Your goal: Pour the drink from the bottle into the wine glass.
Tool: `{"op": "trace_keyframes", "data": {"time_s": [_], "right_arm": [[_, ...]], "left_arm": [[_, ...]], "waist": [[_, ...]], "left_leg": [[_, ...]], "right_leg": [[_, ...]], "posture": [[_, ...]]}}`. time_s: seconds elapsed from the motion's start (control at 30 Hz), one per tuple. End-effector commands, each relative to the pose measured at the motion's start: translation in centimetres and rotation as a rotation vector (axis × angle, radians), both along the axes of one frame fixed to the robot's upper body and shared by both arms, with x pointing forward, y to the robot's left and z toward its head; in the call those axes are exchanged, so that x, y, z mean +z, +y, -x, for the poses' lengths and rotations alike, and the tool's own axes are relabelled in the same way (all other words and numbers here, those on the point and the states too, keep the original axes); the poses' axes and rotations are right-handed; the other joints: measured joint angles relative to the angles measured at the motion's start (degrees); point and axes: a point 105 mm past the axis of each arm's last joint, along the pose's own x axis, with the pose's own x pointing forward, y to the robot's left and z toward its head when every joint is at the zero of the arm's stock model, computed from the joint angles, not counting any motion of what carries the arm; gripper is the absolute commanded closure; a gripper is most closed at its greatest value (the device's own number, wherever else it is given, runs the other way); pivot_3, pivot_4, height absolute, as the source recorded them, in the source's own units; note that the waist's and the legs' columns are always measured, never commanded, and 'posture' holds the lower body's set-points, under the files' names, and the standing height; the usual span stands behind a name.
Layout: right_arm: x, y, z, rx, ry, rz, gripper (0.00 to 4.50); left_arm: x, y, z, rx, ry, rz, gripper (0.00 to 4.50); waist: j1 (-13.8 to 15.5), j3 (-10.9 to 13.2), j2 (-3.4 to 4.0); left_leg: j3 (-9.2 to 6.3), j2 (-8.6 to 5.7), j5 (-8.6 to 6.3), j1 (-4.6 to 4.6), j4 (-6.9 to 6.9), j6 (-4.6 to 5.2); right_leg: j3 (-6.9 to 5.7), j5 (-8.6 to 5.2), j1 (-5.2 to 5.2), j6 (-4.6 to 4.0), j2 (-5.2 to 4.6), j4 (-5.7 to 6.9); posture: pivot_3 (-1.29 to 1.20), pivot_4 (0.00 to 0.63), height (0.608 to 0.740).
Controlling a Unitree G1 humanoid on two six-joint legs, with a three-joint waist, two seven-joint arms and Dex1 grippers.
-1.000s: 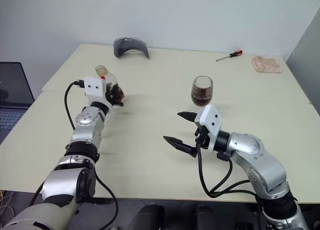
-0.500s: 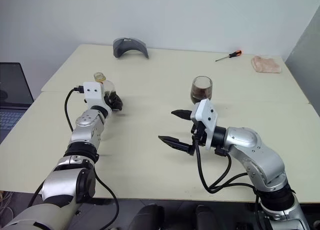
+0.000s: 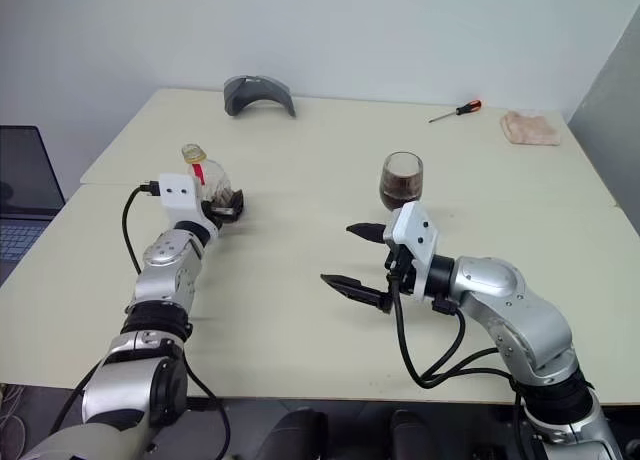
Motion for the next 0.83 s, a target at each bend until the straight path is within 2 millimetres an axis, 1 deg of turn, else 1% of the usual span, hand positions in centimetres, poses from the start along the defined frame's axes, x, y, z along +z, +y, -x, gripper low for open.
{"op": "trace_keyframes", "data": {"time_s": [0.03, 0.13, 0.2, 0.3, 0.33, 0.43, 0.5, 0.57, 0.63, 0.73, 0.83], "right_arm": [[0.9, -1.3, 0.3, -0.05, -0.058, -0.019, 0.0], [0.4, -3.1, -0.2, -0.169, -0.057, -0.029, 0.0], [-0.3, -4.5, -0.6, -0.258, -0.046, -0.04, 0.0], [-2.4, -7.4, -1.6, -0.463, -0.045, -0.064, 0.0], [-3.2, -8.4, -2.1, -0.539, -0.05, -0.077, 0.0], [-4.4, -11.3, -4.0, -0.815, -0.146, -0.133, 0.0], [-5.3, -12.1, -5.2, -0.943, -0.144, -0.2, 0.0], [-5.7, -12.7, -5.8, -1.01, -0.154, -0.233, 0.0], [-6.0, -13.1, -6.1, -1.026, -0.143, -0.261, 0.0], [-6.3, -14.8, -6.5, -1.084, -0.143, -0.269, 0.0], [-6.4, -15.8, -6.8, -1.105, -0.153, -0.252, 0.0]], "left_arm": [[1.7, -0.4, 1.5, -0.037, -0.05, -0.038, 0.03], [1.4, -0.6, 3.6, -0.069, -0.033, -0.037, 0.03], [1.3, -0.2, 4.8, -0.045, -0.026, -0.027, 0.03], [0.7, 0.6, 6.4, 0.009, 0.007, 0.035, 0.03], [0.5, 0.7, 6.8, 0.028, 0.016, 0.037, 0.03], [0.3, 1.6, 7.4, 0.106, -0.001, 0.028, 0.03], [0.0, 1.4, 7.8, 0.125, -0.028, 0.037, 0.03], [-0.3, 0.9, 8.1, 0.121, -0.047, 0.044, 0.03], [-0.4, 0.4, 8.5, 0.099, -0.069, 0.035, 0.03], [-0.6, 0.4, 9.2, 0.099, -0.077, 0.045, 0.03], [-0.5, 0.5, 9.5, 0.095, -0.099, 0.037, 0.03]], "waist": [[0.0, 0.0, 0.0], [0.0, 0.0, 0.0], [0.0, 0.0, 0.0], [0.1, 0.0, -0.01], [0.1, -0.1, -0.04], [0.1, -0.1, -0.02], [0.0, -0.1, -0.01], [-0.1, -0.2, 0.01], [0.0, -0.2, 0.0], [0.0, -0.2, 0.02], [0.0, -0.2, 0.02]], "left_leg": [[0.0, 0.0, 0.0, 0.0, 0.0, 0.0], [-0.01, 0.01, 0.0, 0.0, -0.02, 0.0], [-0.01, 0.01, 0.0, 0.01, -0.03, 0.0], [-0.04, 0.01, 0.0, 0.03, -0.03, 0.0], [-0.04, 0.01, 0.0, 0.04, -0.04, 0.0], [0.0, -0.01, -0.01, 0.1, -0.06, 0.01], [0.04, -0.01, -0.01, 0.15, -0.07, 0.01], [0.09, 0.0, 0.0, 0.22, -0.12, 0.0], [0.12, -0.01, 0.0, 0.22, -0.13, 0.0], [0.12, 0.0, -0.01, 0.22, -0.15, 0.01], [0.12, 0.0, -0.01, 0.23, -0.15, 0.01]], "right_leg": [[0.0, 0.0, 0.0, 0.0, 0.0, 0.01], [0.0, 0.0, 0.02, 0.0, -0.01, -0.03], [0.01, 0.0, 0.03, 0.0, -0.02, -0.03], [-0.02, 0.0, 0.06, 0.0, -0.02, -0.01], [-0.02, 0.0, 0.07, 0.0, -0.02, -0.02], [0.02, 0.0, 0.12, 0.0, -0.02, -0.04], [0.05, 0.0, 0.11, 0.0, -0.02, 0.01], [0.09, 0.0, 0.12, 0.0, -0.01, 0.02], [0.1, 0.0, 0.12, 0.0, -0.01, 0.02], [0.11, 0.0, 0.14, 0.0, -0.01, -0.01], [0.11, 0.0, 0.17, 0.0, -0.01, -0.02]], "posture": [[0.0, 0.15, 0.74], [0.0, 0.15, 0.74], [0.0, 0.15, 0.74], [0.0, 0.15, 0.74], [0.0, 0.15, 0.74], [0.0, 0.15, 0.74], [0.0, 0.15, 0.74], [0.0, 0.15, 0.74], [0.0, 0.15, 0.74], [0.0, 0.15, 0.74], [0.0, 0.15, 0.74]]}}
